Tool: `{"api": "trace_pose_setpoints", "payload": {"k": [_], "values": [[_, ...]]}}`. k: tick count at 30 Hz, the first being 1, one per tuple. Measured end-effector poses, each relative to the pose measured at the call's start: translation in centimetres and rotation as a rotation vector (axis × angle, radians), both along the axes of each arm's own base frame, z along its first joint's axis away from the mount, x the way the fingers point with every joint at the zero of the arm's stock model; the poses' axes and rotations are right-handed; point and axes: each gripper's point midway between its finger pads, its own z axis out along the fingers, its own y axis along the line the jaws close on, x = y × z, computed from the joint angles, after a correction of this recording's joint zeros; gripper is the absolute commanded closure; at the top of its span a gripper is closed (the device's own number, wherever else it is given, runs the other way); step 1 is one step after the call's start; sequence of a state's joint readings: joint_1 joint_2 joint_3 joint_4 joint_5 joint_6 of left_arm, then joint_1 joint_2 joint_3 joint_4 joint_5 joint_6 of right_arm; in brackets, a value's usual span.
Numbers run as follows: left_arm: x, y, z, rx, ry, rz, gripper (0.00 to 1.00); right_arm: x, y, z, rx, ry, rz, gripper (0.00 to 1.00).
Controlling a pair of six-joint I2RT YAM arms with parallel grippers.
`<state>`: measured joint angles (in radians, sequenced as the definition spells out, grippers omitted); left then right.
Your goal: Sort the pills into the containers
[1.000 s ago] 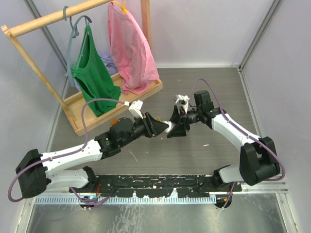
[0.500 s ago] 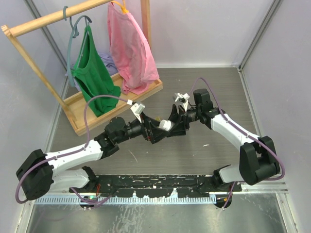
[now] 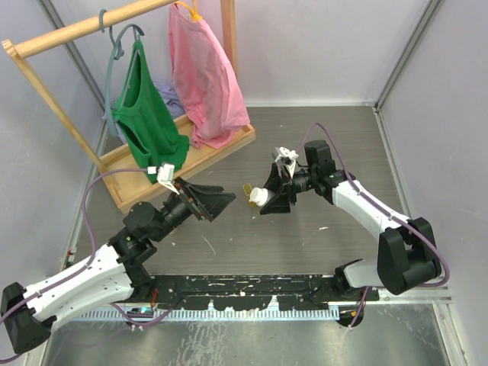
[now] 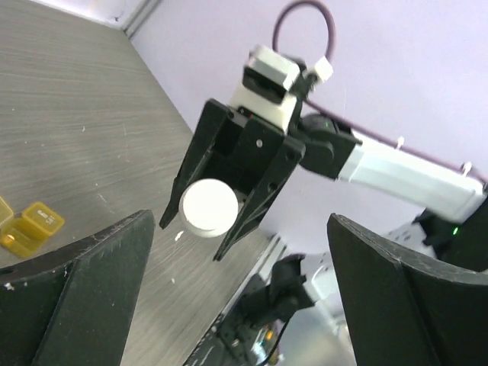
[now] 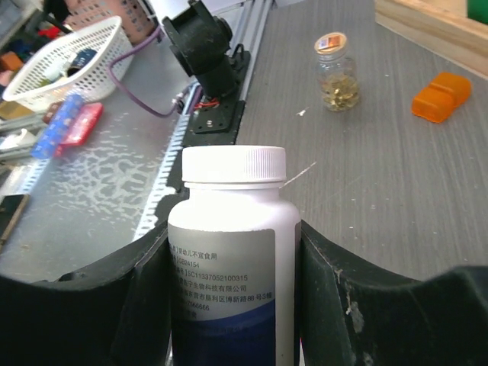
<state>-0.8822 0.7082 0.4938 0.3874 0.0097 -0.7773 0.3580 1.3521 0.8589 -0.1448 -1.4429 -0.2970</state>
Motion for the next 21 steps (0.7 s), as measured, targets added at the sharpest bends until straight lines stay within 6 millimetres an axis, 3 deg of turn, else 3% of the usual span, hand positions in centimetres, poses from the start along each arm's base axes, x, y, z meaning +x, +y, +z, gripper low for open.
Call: {"api": "trace_pose_setpoints", "payload": {"k": [3, 6, 9, 14, 21], "values": [[0.6, 0.8, 0.3, -0.081, 0.099, 0.052, 0.02, 0.2, -0.1, -0.6, -0.018, -0.051, -0.022, 0.99], [1.6, 0.8, -0.8, -0.100, 0.215, 0.101, 0.02, 0.4, -0.3, -1.5, -0.049, -0.077, -0.039, 0.99], [2.5, -0.5, -2.3, -0.052, 0.360, 0.171, 0.02, 0.4, -0.5, -2.1, -0.070, -0.089, -0.047, 0.99], [2.3, -3.4, -3.9, 0.025, 0.490, 0.223, 0.03, 0.4, -0.7, -2.6, -0.085, -0.104, -0.053, 0.99], [3.7, -4.9, -6.9, 0.082, 0.584, 0.291, 0.11, 0.4, -0.7, -2.8, -0.091, -0.106, -0.053, 0.99]]}}
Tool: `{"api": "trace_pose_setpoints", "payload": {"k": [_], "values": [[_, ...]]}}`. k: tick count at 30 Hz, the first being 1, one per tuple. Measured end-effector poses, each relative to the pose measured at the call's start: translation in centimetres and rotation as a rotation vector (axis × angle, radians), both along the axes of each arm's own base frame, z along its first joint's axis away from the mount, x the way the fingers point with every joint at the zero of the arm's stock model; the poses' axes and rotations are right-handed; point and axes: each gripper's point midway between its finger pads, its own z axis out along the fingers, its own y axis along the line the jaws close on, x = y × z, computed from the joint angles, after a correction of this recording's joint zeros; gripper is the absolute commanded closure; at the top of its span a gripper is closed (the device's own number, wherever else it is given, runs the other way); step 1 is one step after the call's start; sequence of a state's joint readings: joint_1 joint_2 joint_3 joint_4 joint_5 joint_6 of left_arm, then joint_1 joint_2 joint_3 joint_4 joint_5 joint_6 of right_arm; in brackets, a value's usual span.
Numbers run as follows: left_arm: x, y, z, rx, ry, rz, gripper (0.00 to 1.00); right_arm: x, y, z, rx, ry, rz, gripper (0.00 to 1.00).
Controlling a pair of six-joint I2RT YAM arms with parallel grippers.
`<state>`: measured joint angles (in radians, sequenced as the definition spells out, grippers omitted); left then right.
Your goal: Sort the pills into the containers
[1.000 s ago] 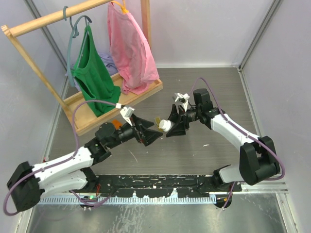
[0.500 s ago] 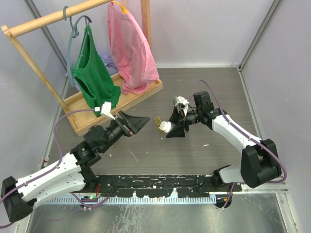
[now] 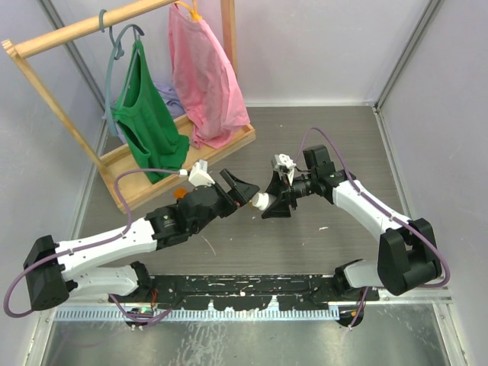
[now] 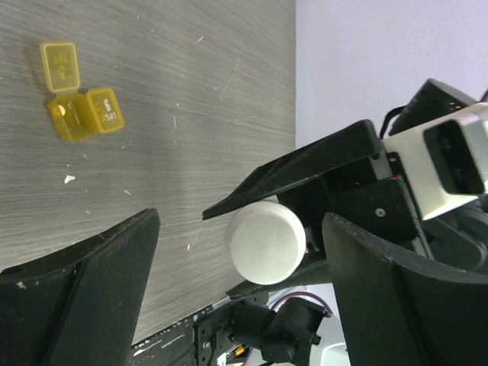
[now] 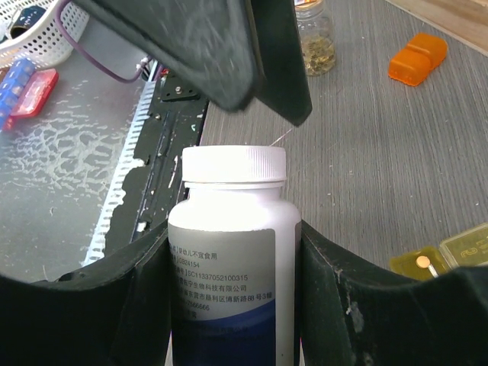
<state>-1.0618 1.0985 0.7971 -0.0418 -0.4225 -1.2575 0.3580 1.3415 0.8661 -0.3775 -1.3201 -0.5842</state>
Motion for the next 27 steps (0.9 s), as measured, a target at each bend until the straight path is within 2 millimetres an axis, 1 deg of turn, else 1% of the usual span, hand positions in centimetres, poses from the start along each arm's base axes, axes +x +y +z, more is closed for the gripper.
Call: {"api": "trace_pose_setpoints", "payload": {"k": [2, 6, 15, 20, 24, 27], "values": [[0.1, -0.4, -0.7, 0.008, 0.016, 0.000, 0.16, 0.0, 0.0, 0.0, 0.000, 0.000, 0.000, 0.99], [0.2, -1.1, -1.4, 0.010, 0.032, -0.009, 0.19, 0.0, 0.0, 0.0, -0.001, -0.002, 0.001, 0.99], [0.0, -2.0, -0.3, -0.049, 0.024, -0.032, 0.28, 0.0, 0.0, 0.2, 0.000, -0.005, 0.002, 0.99], [-0.2, -2.6, -0.2, -0.062, 0.022, -0.049, 0.33, 0.0, 0.0, 0.1, 0.000, -0.005, 0.002, 0.99], [-0.3, -2.8, -0.3, -0.064, 0.025, -0.055, 0.38, 0.0, 0.0, 0.1, 0.000, -0.005, 0.002, 0.99], [-0.4, -3.0, -0.4, -0.064, 0.029, -0.064, 0.45, 0.0, 0.0, 0.1, 0.000, -0.005, 0.002, 0.99]]}}
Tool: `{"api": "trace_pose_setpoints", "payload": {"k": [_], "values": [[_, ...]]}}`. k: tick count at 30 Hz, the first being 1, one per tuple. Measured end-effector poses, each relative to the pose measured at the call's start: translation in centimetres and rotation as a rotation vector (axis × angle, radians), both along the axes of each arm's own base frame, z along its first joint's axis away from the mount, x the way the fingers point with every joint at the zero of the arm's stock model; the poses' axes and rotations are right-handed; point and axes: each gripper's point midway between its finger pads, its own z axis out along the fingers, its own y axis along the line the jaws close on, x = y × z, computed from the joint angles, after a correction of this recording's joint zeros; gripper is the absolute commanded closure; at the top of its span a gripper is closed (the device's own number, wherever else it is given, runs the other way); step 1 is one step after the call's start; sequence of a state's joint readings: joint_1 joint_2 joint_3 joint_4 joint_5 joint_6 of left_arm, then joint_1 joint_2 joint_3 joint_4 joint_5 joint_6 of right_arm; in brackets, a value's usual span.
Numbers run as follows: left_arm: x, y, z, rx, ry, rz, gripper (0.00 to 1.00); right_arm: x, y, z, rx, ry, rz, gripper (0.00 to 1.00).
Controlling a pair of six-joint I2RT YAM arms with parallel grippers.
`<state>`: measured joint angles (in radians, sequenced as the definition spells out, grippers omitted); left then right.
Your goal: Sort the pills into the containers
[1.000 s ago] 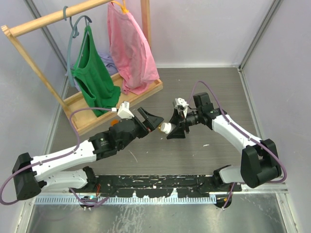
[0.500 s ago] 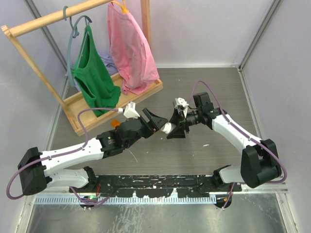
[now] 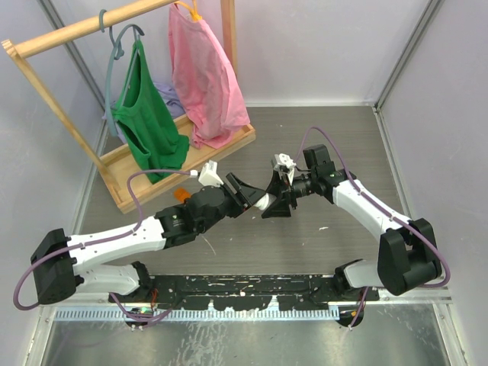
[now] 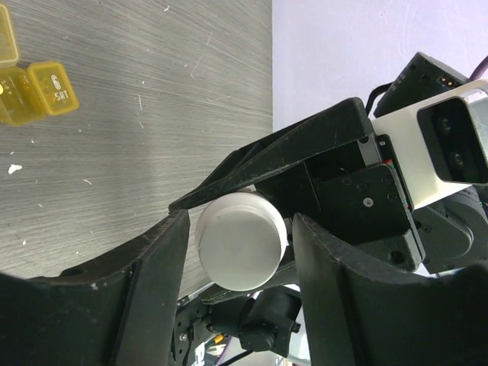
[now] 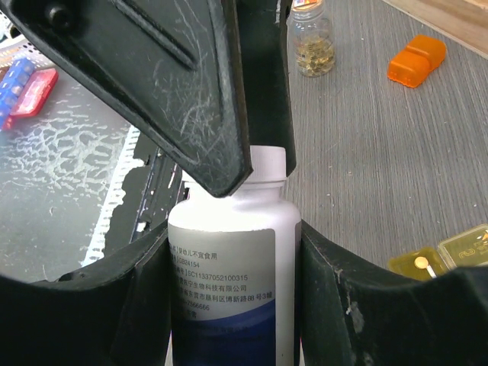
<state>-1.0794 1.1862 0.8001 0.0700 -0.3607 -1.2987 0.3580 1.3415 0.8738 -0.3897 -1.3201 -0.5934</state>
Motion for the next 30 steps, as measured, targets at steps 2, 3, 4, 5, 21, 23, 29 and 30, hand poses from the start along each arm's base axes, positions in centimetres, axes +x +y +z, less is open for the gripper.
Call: {"api": "trace_pose_setpoints", "payload": {"k": [2, 3, 4, 5, 21, 23, 29, 30], "values": [[-0.1, -0.2, -0.1, 0.000, 0.004, -0.006, 0.51, 0.0, 0.0, 0.0, 0.000, 0.000, 0.000, 0.99], [-0.1, -0.2, -0.2, 0.000, 0.005, -0.009, 0.55, 0.0, 0.0, 0.0, 0.000, 0.000, 0.000, 0.99], [-0.1, -0.3, -0.3, 0.000, 0.007, -0.013, 0.59, 0.0, 0.0, 0.0, 0.000, 0.000, 0.000, 0.99], [-0.2, -0.4, -0.3, -0.001, 0.009, -0.016, 0.63, 0.0, 0.0, 0.0, 0.000, 0.000, 0.000, 0.99], [0.0, -1.1, 0.1, -0.070, -0.275, -0.225, 0.98, -0.1, 0.0, 0.6, 0.027, 0.151, 0.006, 0.99], [0.6, -1.5, 0.1, -0.095, -0.340, -0.298, 0.98, 0.3, -0.2, 0.5, 0.026, 0.189, -0.010, 0.99], [0.8, -3.1, 0.6, -0.117, -0.524, -0.458, 0.90, -0.3, -0.3, 0.4, 0.035, 0.303, 0.008, 0.99], [0.6, -3.3, 0.9, -0.120, -0.546, -0.471, 0.88, -0.6, -0.3, 0.6, 0.042, 0.312, 0.021, 0.99]]}}
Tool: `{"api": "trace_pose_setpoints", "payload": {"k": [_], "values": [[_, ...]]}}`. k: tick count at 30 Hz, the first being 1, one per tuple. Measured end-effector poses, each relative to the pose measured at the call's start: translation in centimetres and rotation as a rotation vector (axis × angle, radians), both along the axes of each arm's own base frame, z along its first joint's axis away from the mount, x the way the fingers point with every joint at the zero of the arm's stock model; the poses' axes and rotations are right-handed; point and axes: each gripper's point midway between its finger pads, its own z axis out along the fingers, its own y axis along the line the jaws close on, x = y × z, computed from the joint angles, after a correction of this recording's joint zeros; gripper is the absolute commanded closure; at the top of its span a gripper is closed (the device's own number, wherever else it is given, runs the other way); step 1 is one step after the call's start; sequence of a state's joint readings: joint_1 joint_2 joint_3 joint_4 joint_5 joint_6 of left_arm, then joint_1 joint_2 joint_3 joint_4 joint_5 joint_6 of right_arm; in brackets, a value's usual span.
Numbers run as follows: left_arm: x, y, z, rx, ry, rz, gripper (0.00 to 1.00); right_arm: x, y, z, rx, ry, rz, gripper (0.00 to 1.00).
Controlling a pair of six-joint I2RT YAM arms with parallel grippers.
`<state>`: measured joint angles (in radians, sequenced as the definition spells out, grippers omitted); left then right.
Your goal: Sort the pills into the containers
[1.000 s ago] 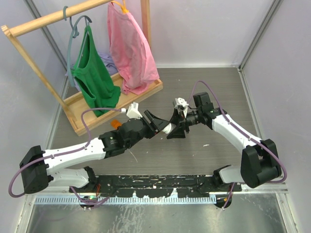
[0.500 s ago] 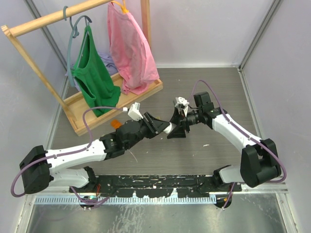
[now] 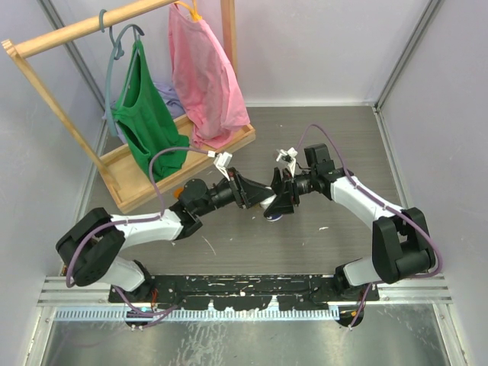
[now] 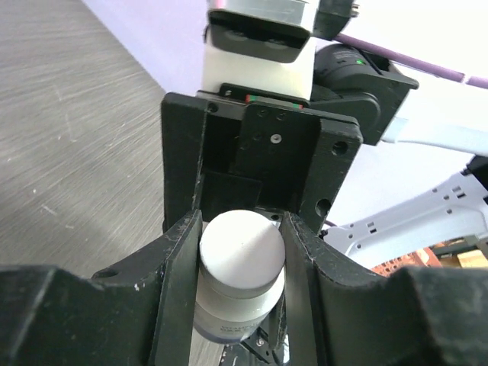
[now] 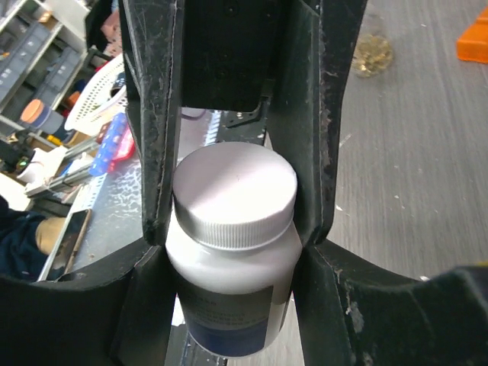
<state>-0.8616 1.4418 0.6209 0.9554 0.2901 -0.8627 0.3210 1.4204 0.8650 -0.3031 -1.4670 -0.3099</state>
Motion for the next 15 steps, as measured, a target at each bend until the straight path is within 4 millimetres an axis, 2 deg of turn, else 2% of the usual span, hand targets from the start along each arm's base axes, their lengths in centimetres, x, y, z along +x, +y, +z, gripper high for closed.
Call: {"api": "trace_pose_setpoints", "payload": {"k": [3, 6, 10, 14, 15], "values": [[-0.5, -0.2, 0.7, -0.008, -0.068, -0.029, 0.80, -0.6, 0.2, 0.6, 0.031, 0.001, 0.034, 0.99], [-0.6, -0.3, 1.0, -0.003, -0.103, -0.041, 0.62, -0.7, 0.2, 0.8, 0.047, -0.006, 0.048, 0.99], [-0.8, 0.0, 1.4, 0.012, -0.131, -0.034, 0.33, -0.7, 0.4, 1.0, 0.056, -0.027, 0.058, 0.99], [-2.2, 0.9, 1.9, 0.039, -0.146, -0.017, 0.05, -0.8, 0.8, 0.9, 0.055, -0.051, 0.067, 0.99], [-2.6, 1.6, 2.1, 0.045, -0.144, -0.002, 0.02, -0.7, 0.9, 0.8, 0.052, -0.057, 0.066, 0.99]]}}
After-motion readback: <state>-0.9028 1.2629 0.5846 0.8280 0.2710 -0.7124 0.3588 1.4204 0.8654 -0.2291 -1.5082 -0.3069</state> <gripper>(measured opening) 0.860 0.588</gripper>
